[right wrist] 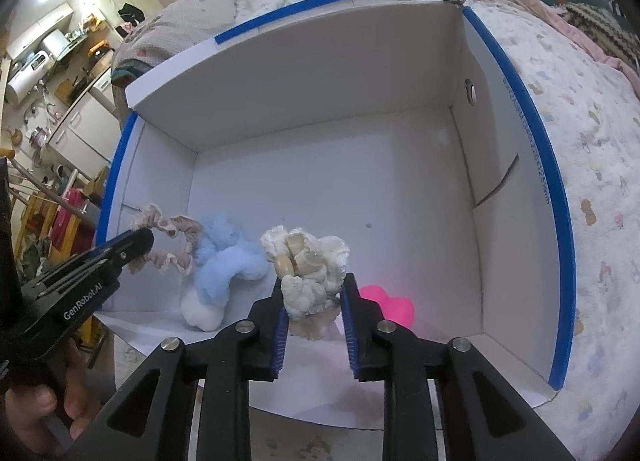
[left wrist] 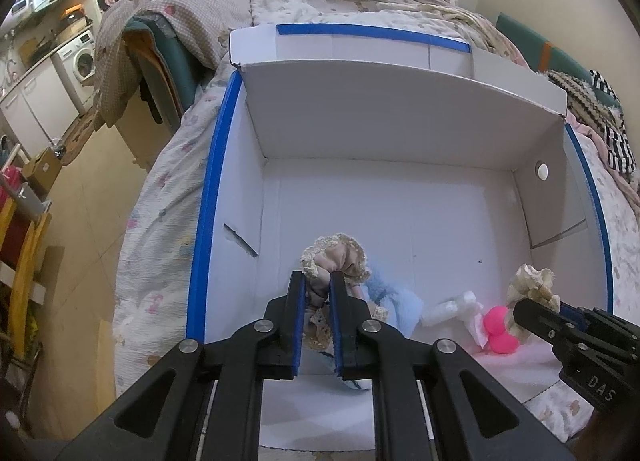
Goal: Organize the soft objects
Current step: 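Open the left tool to drop its scrunchie while the right tool releases its scrunchie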
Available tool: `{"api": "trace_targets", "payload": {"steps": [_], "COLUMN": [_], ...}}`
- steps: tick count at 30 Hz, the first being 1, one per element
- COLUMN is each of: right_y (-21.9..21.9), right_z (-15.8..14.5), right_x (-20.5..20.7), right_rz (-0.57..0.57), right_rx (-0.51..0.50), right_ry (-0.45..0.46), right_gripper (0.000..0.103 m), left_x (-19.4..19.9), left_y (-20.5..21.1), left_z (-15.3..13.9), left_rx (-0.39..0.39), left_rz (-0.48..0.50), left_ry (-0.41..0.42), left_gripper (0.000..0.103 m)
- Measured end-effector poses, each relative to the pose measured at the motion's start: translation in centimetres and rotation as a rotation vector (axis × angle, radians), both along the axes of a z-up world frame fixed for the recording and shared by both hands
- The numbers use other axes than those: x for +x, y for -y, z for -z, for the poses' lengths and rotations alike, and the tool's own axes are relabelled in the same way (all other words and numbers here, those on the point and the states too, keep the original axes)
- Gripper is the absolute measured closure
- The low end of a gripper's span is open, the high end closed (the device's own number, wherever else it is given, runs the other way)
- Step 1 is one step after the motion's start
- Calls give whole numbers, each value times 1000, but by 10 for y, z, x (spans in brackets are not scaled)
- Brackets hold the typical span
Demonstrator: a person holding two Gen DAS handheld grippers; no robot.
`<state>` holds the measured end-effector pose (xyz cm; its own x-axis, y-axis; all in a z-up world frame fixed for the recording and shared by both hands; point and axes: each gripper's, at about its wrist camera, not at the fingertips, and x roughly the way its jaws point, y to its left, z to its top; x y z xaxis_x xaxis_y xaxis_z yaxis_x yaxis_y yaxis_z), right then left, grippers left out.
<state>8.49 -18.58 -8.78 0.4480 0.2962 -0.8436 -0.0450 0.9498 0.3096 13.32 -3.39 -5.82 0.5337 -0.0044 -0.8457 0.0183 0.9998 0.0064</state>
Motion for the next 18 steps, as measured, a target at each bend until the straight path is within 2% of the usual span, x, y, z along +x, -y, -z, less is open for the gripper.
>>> {"api": "trace_targets", "payload": {"steps": [3,5,6,8,10,11,12,15,18], "right_y": [1,1,1,2,2,3,4,3,4], "right_z": [0,-1,-2,-6,-8,-8,-9,-12,-14], "right_x": [0,0,-1,-1,0,0,0,-1,-1], "right_rz": [2,4,6,10,10,14,15,21,24], "right_rx": [8,11,17,31,39,45,54,49,47], "right_ry": [7,13,20,35,40,43,45,59,71], "right_gripper": [67,42,37,35,25,20,16,6,5], "left_x": [0,-1,-1,-2,-3,-3,-4,-7,-8], "left_y": [0,1,2,4,6,7,8,10,12], "left_z": [-1,-2,-3,-4,-6,-6,-8,-13,-14], "left_rx": [3,2,5,9,18,22,26,33,35], "left_rz": [5,11,15,22,27,27,26,30,36], "left_ry": [1,3,6,11,18,22,32,63,65], "left_gripper": [90,85,84,81,69,55,44,40,38]}}
